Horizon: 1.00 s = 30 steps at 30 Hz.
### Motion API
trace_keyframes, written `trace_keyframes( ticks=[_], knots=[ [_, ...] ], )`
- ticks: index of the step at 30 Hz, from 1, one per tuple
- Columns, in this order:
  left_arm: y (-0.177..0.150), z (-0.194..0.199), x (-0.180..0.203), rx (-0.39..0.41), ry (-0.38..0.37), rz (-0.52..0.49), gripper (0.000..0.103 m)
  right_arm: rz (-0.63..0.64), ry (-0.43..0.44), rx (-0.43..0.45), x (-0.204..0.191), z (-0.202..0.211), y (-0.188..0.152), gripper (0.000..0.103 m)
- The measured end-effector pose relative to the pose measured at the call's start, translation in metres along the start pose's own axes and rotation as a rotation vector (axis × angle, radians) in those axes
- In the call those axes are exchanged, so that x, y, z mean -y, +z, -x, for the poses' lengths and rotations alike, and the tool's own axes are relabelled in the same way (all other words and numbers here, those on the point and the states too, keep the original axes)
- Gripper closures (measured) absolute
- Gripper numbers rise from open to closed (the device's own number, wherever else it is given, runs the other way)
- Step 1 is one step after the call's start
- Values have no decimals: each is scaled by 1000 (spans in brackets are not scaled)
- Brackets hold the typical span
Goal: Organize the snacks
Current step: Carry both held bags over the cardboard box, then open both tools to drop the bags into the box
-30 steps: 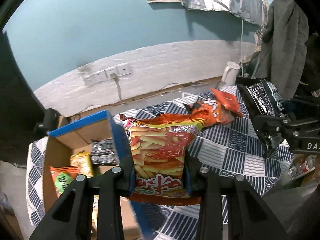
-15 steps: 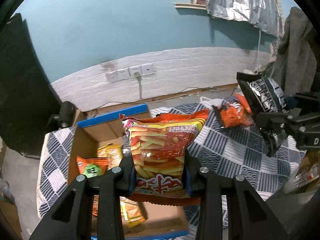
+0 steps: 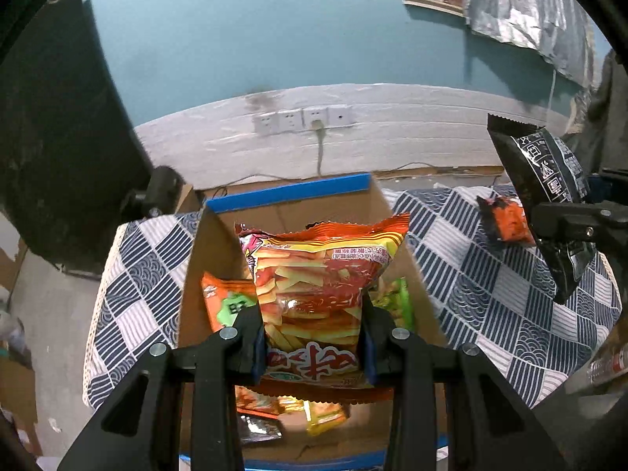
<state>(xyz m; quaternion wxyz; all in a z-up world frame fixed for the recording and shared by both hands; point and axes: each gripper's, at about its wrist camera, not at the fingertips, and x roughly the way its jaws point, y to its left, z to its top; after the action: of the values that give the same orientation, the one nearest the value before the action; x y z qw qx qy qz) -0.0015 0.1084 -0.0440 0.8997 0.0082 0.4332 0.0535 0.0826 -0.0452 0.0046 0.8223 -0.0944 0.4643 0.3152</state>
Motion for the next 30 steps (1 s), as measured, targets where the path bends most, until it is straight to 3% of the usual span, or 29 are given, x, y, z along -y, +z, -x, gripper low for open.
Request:
trace_keyframes(
  ticks=[19,22,27,30],
  knots=[
    [-32,-37,-55,-118,39,106,64,101,98,-119,-73,-76,20,43],
    [-34,-41,-59,-135,45,112,57,106,117,-140,-77,-87,20,43],
    [-36,-36,-63,-122,60,117,34,101,132,-161,-79,-98,21,43],
    [-36,-32,-62,-106,74,100,33,90,133,-157,-78,-98,22,42]
  ],
)
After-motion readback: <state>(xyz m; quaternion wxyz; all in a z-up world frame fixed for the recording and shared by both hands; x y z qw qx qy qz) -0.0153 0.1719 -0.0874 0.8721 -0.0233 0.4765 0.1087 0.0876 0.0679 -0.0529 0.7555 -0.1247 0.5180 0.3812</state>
